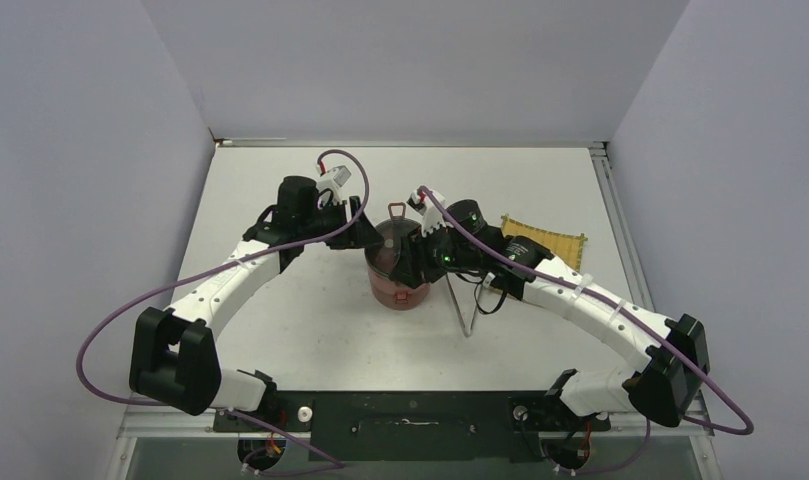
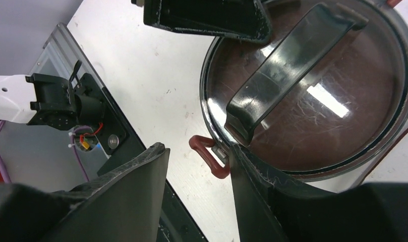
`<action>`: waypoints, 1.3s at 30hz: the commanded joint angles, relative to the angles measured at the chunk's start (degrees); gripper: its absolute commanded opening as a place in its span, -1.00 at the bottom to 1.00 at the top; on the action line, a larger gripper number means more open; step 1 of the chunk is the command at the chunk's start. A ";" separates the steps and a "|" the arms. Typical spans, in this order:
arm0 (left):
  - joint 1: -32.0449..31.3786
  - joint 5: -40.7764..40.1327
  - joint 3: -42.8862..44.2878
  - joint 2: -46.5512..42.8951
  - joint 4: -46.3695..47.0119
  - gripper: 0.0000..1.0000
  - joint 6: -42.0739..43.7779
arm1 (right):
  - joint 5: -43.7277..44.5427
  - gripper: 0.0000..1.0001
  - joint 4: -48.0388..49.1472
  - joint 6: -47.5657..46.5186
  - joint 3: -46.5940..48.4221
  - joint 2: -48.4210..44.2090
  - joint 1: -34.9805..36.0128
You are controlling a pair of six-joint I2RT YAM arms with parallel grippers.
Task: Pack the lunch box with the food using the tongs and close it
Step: Close the fastener on the packing box.
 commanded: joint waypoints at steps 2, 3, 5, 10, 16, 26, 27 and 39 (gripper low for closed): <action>-1.00 -2.57 1.09 0.71 -2.09 0.11 2.40 | -1.80 -0.05 2.06 0.24 -1.25 -0.77 0.16; -1.06 -2.69 1.11 0.73 -2.19 0.11 2.40 | -1.88 -0.05 2.00 0.45 -1.51 -0.97 0.26; -1.17 -2.86 1.24 0.71 -2.37 0.11 2.48 | -2.13 -0.07 1.83 1.01 -1.93 -1.19 0.60; -1.28 -3.31 1.32 0.72 -2.84 0.11 2.57 | -2.25 -0.09 0.81 2.11 -2.63 -1.86 2.49; -1.54 -3.41 1.35 0.46 -3.24 0.10 2.48 | -0.83 -0.14 -0.90 4.33 -5.06 -2.81 4.19; -1.64 -3.54 1.59 -0.58 -3.63 0.11 2.66 | 2.57 -0.12 -3.01 3.76 -4.78 -3.78 4.66; -1.66 -3.60 1.61 -0.83 -3.69 0.11 2.74 | 3.40 -0.12 -4.19 2.87 -3.65 -3.77 4.81; -2.30 -5.34 2.89 -3.83 -4.38 0.37 5.40 | 25.12 0.34 -9.87 -14.51 2.66 -3.45 11.65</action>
